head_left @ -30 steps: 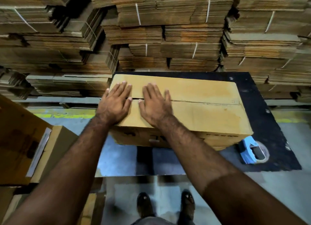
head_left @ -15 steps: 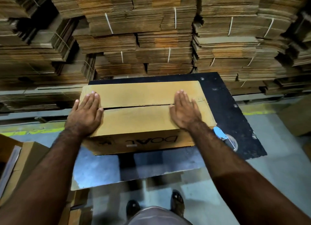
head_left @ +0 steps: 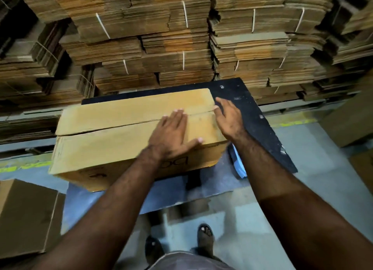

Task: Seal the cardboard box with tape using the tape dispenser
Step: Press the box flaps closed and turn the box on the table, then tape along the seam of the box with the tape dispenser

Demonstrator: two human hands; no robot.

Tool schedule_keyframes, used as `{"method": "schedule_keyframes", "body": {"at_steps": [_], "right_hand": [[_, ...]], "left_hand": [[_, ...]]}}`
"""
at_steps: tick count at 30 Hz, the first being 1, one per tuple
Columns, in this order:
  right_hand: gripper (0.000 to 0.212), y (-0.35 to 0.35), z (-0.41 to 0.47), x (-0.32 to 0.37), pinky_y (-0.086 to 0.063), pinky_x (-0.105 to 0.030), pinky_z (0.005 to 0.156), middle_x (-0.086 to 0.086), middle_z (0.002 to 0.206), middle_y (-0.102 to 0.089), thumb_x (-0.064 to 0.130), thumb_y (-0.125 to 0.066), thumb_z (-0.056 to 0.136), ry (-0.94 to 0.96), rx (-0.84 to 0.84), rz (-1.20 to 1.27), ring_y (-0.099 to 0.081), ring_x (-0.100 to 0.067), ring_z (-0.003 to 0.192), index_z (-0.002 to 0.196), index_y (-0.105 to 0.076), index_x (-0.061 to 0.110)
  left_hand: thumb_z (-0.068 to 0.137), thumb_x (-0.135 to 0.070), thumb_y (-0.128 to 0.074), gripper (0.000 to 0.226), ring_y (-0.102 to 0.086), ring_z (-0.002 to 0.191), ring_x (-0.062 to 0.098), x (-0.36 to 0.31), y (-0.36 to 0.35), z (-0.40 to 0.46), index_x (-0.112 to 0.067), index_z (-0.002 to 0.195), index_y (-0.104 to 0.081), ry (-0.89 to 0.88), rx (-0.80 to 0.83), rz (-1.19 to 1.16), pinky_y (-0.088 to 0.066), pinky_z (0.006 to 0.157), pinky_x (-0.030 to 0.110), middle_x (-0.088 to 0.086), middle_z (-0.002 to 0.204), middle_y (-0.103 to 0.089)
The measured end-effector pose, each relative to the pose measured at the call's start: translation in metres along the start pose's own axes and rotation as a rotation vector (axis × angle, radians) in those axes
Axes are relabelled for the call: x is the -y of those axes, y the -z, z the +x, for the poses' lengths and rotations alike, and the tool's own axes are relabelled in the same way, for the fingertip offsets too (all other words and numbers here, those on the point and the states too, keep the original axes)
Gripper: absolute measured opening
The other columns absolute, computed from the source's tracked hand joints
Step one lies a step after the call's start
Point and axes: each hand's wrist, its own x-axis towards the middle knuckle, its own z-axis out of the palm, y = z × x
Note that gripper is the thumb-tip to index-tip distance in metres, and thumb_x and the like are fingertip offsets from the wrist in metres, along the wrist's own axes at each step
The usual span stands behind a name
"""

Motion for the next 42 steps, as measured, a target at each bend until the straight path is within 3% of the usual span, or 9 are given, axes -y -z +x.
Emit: {"method": "schedule_keyframes", "body": {"at_steps": [5, 12, 21, 25, 29, 33, 36, 39, 42], "right_hand": [[0.034, 0.027, -0.022, -0.069, -0.045, -0.031, 0.094, -0.014, 0.117, -0.066, 0.023, -0.051, 0.094, -0.118, -0.116, 0.032, -0.063, -0.03, 0.108, 0.122, -0.061, 0.006], [0.063, 0.006, -0.083, -0.152, -0.049, -0.041, 0.08, -0.024, 0.115, -0.061, 0.043, -0.072, 0.082, -0.457, 0.324, -0.317, -0.06, -0.043, 0.105, 0.122, -0.037, 0.009], [0.073, -0.04, -0.071, -0.165, -0.047, -0.04, 0.092, -0.019, 0.123, -0.061, 0.025, -0.07, 0.084, -0.474, 0.343, -0.418, -0.06, -0.038, 0.111, 0.14, -0.026, 0.01], [0.062, -0.017, -0.054, -0.168, -0.048, -0.032, 0.082, -0.009, 0.113, -0.057, 0.01, -0.066, 0.082, -0.506, 0.18, 0.043, -0.06, -0.034, 0.101, 0.135, -0.033, 0.014], [0.068, 0.025, -0.022, -0.143, -0.057, -0.04, 0.085, -0.01, 0.126, -0.06, 0.007, -0.062, 0.08, -0.436, 0.016, 0.491, -0.063, -0.027, 0.105, 0.141, -0.037, 0.021], [0.057, 0.081, 0.012, -0.078, -0.051, -0.038, 0.088, -0.011, 0.12, -0.066, 0.002, -0.054, 0.069, -0.392, -0.118, 1.073, -0.063, -0.026, 0.102, 0.124, -0.056, 0.014], [0.036, 0.104, 0.017, -0.029, -0.052, -0.036, 0.083, -0.012, 0.102, -0.069, 0.01, -0.058, 0.071, -0.324, 0.032, 1.469, -0.066, -0.024, 0.088, 0.106, -0.065, 0.01], [0.039, 0.099, 0.015, 0.014, -0.054, -0.04, 0.092, -0.013, 0.102, -0.067, 0.03, -0.074, 0.078, -0.29, 0.19, 1.476, -0.065, -0.025, 0.092, 0.11, -0.068, 0.009], [0.031, 0.085, 0.008, 0.049, -0.05, -0.023, 0.054, -0.003, 0.075, -0.06, 0.031, -0.076, 0.075, -0.259, 0.325, 1.375, -0.056, -0.013, 0.058, 0.097, -0.068, 0.011]], "left_hand": [[0.078, -0.09, -0.008, 0.117, -0.007, 0.155, 0.026, -0.059, -0.015, 0.046, -0.004, 0.158, -0.012, -0.003, -0.013, 0.072, -0.007, 0.125, 0.045, 0.016, 0.167, -0.006], [0.082, -0.088, -0.005, 0.115, -0.004, 0.155, 0.027, -0.057, -0.023, 0.059, -0.002, 0.158, -0.009, -0.024, -0.028, 0.126, -0.009, 0.125, 0.046, 0.016, 0.167, -0.001], [0.081, -0.087, -0.005, 0.113, 0.003, 0.155, 0.023, -0.058, -0.023, 0.06, -0.005, 0.159, -0.004, -0.014, -0.008, 0.091, -0.006, 0.125, 0.046, 0.013, 0.167, 0.006], [0.079, -0.088, -0.005, 0.113, 0.005, 0.155, 0.021, -0.058, -0.023, 0.062, -0.008, 0.16, -0.003, -0.009, 0.012, 0.076, -0.005, 0.125, 0.045, 0.009, 0.168, 0.008], [0.082, -0.087, -0.01, 0.109, 0.003, 0.155, 0.019, -0.057, -0.022, 0.057, -0.01, 0.16, -0.003, -0.009, -0.011, 0.051, -0.004, 0.125, 0.043, 0.006, 0.168, 0.006], [0.095, -0.072, -0.023, 0.085, -0.014, 0.154, 0.016, -0.066, 0.001, 0.054, -0.016, 0.16, -0.019, 0.155, -0.072, -0.442, -0.008, 0.124, 0.034, 0.0, 0.167, -0.014], [0.105, -0.047, -0.039, 0.054, -0.042, 0.14, 0.018, -0.084, 0.036, 0.046, -0.015, 0.148, -0.046, 0.285, -0.396, -0.88, -0.029, 0.113, 0.026, 0.002, 0.151, -0.049], [0.105, -0.043, -0.044, 0.036, -0.061, 0.113, 0.021, -0.084, 0.069, 0.036, -0.018, 0.116, -0.067, 0.268, -0.612, -1.041, -0.047, 0.096, 0.035, 0.002, 0.117, -0.069], [0.101, -0.048, -0.046, 0.04, -0.067, 0.097, 0.018, -0.061, 0.096, 0.017, -0.018, 0.097, -0.073, 0.33, -0.711, -1.128, -0.051, 0.084, 0.035, 0.002, 0.098, -0.074]]}}
